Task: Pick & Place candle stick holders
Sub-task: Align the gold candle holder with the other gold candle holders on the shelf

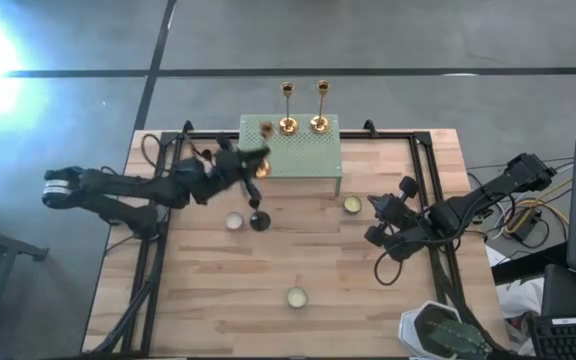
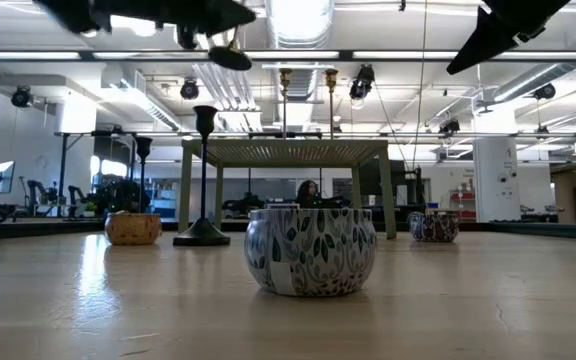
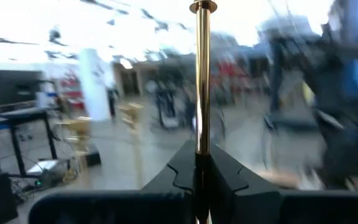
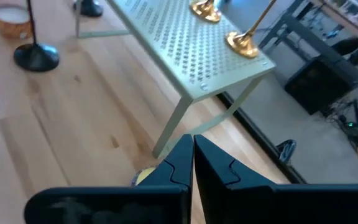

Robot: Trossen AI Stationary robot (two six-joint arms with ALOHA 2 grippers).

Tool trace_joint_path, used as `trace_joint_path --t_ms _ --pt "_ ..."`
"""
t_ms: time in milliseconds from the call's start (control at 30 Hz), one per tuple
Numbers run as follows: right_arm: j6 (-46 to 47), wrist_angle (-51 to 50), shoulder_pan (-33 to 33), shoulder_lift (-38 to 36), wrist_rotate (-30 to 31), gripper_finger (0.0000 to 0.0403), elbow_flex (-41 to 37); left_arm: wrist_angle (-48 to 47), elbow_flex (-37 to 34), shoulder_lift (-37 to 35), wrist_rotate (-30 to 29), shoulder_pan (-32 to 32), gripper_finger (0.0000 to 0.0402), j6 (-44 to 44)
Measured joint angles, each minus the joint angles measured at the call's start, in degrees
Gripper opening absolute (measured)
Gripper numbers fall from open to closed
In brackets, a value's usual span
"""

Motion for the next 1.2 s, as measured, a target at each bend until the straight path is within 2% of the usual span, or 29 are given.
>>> trace_joint_path --t_ms 100,233,400,600,800,967,1200 --pt "0.0 0.1 0.0 0.0 2.36 0.0008 0.0 7.79 -3.6 0.61 4.69 5.41 0.0017 -2.37" --pt "0.0 0.16 0.0 0.0 6.9 0.0008 0.0 8.46 -4.76 2.56 7.86 11.06 0.0017 -4.96" --pt "-0.02 0.11 0.0 0.0 11.68 0.0008 0.0 8.6 -3.37 6.62 8.55 15.31 0.0017 -4.22" --pt "-0.04 0.03 0.0 0.0 13.53 0.0008 0.0 12.08 -1.25 12.56 12.67 21.07 0.0017 -4.13" --pt "-0.24 -0.14 0.0 0.02 13.53 0.0008 0.0 18.9 -1.18 17.08 18.97 27.44 0.0017 -10.21" --pt "-0.28 -0.14 0.0 0.02 13.53 0.0008 0.0 23.65 -1.2 20.0 20.58 29.26 0.0017 -12.56" --pt "-0.31 -0.19 0.0 0.02 13.51 0.0008 -0.09 26.85 -0.32 24.77 20.61 29.55 0.0017 -11.15"
